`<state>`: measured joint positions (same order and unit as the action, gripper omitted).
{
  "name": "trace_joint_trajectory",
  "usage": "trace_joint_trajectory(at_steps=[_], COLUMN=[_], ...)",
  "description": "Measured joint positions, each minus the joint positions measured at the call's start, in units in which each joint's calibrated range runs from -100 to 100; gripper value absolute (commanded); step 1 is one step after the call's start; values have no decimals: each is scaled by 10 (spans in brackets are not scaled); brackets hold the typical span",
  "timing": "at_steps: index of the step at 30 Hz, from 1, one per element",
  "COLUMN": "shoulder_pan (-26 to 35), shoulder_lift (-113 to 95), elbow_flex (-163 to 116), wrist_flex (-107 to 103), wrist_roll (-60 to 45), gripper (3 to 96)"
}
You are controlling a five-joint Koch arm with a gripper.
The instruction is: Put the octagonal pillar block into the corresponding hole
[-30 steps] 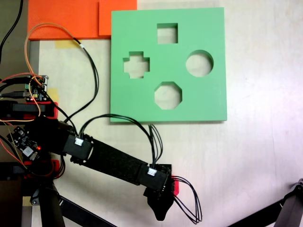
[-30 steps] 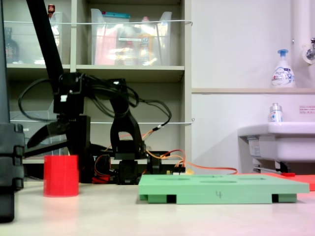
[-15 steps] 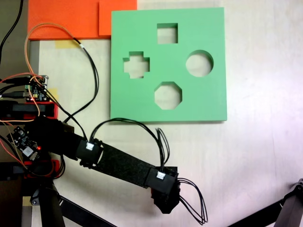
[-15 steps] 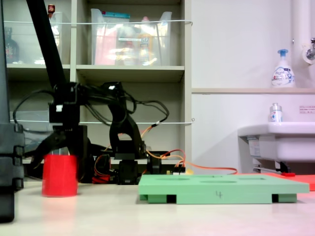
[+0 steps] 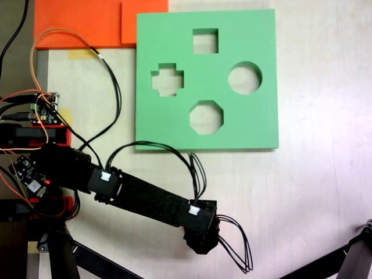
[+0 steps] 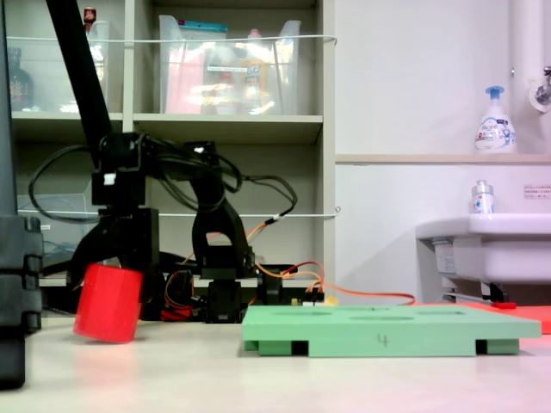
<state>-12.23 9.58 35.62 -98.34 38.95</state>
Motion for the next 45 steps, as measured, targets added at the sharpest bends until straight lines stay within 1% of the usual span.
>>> trace_joint_trajectory(at_steps=[1,3,8,12,15,18,19,24,34,45], shoulder_pan=[3,11,52,108,154,195,213,244,259,275], shoulder_lift=[-22,-71,-242,-360,-382,-368,-331,-233,-98,-34], elbow_flex=[-2,-9,-51,-72,-73,-71,-38,41,76,79], wrist_flex=[0,0,0,-1,-2,-2,-4,-7,-7,-7], wrist_roll=[6,21,67,115,157,193,212,239,244,251], gripper=[381,346,346,347,347,347,347,347,347,346])
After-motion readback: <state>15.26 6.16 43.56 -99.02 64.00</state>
